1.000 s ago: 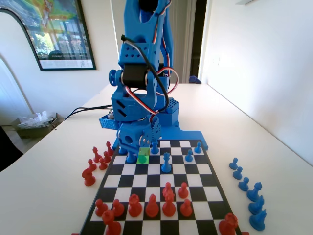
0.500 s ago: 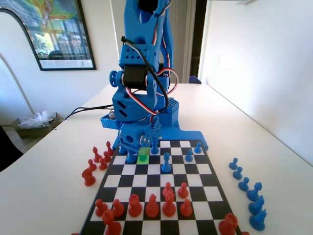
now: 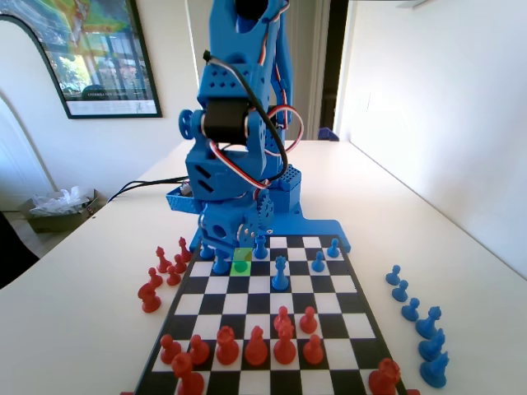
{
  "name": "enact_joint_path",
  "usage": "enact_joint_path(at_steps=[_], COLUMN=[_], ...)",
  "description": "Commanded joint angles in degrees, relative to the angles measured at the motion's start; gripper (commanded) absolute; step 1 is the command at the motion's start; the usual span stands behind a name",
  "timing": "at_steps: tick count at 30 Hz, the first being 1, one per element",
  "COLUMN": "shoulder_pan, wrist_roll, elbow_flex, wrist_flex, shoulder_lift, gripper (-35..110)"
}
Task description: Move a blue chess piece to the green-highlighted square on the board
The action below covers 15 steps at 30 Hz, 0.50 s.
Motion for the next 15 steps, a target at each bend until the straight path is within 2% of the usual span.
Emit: enact_joint_path(at_steps=[1,4,11,15], shoulder_pan=[-0.53,-1.49,-5.19,-5.27], wrist_roll=[-1.05,1.85,25.14,32.96], elbow_flex=[-5.19,-7.56,-9.76,-4.13], wrist_flex=[2.46,6.24,16.08,18.81], shoulder_lift=[5.1,7.03,21.09,33.05], gripper=[1,1,1,1])
